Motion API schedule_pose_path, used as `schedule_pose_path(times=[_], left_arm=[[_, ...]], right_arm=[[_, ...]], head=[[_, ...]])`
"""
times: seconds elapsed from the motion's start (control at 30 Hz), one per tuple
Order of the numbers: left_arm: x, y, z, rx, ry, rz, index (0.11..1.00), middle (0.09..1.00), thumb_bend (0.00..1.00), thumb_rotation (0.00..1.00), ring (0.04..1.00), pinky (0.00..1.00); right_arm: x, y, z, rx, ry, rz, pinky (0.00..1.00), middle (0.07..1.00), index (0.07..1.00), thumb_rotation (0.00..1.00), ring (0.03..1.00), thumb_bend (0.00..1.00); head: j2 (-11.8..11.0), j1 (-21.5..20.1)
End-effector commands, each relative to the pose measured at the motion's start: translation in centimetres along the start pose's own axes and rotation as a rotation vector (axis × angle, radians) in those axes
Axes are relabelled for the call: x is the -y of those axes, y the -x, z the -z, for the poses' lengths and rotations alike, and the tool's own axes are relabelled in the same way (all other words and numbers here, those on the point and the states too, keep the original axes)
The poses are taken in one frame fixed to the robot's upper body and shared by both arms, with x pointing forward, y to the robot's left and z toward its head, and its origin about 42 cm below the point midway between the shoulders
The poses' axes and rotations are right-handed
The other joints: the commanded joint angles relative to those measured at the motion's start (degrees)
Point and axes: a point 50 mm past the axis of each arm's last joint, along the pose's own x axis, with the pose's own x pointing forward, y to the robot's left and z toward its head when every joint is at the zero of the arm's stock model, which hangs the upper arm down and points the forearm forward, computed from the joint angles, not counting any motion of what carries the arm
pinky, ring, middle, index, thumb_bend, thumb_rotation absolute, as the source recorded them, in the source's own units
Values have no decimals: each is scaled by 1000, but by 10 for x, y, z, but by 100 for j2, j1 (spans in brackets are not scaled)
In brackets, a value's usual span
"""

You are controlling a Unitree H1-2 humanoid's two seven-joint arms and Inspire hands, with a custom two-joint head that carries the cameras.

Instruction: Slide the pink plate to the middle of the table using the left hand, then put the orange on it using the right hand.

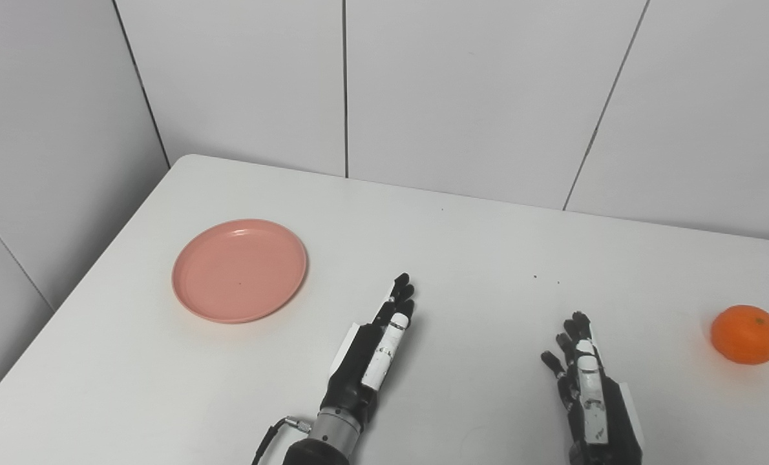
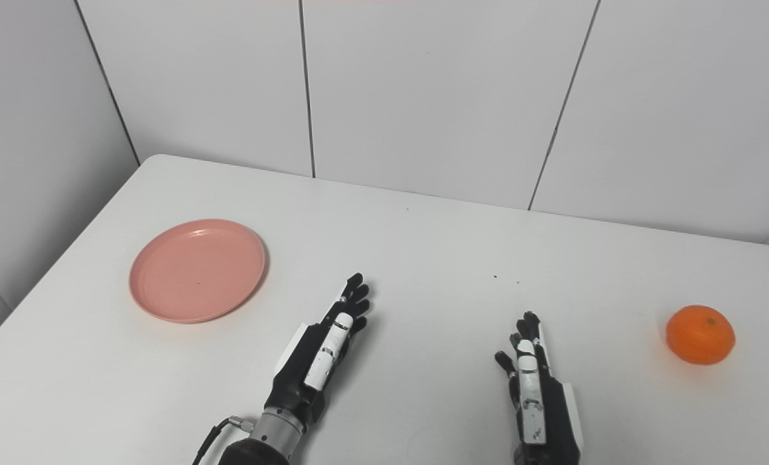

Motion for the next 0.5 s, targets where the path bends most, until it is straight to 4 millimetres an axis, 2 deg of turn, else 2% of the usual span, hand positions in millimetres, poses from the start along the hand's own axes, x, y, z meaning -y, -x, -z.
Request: schedule_pose_path(times=[0.0, 0.47], left_arm=[[-1, -9, -23, 109, -7, 24, 987, 996, 426, 1000, 987, 997], [-27, -18, -55, 201, -72, 47, 972, 987, 456, 1000, 971, 965]], right_arm=[[-2, 0, -7, 36, -9, -8, 1000, 1000, 1000, 1000, 1000, 228], [4, -2, -9, 43, 35, 8, 1000, 1000, 1000, 1000, 1000, 219]], head=[[1, 3], [26, 74]])
